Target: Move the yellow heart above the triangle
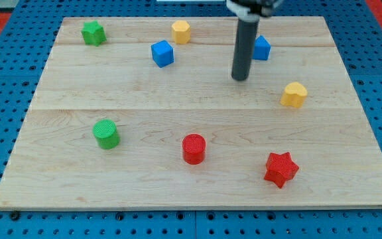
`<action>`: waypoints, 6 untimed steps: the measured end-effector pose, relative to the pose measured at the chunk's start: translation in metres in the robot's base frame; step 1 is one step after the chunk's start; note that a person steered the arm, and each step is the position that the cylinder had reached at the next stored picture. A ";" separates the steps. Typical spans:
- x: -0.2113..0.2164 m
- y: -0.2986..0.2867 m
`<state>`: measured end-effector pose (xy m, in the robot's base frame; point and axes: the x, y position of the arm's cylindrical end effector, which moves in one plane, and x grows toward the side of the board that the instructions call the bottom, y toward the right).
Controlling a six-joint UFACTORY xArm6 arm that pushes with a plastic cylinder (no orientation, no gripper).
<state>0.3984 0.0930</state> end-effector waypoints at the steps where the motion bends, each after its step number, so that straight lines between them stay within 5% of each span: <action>1: 0.038 0.055; 3: -0.007 0.144; 6: -0.148 0.111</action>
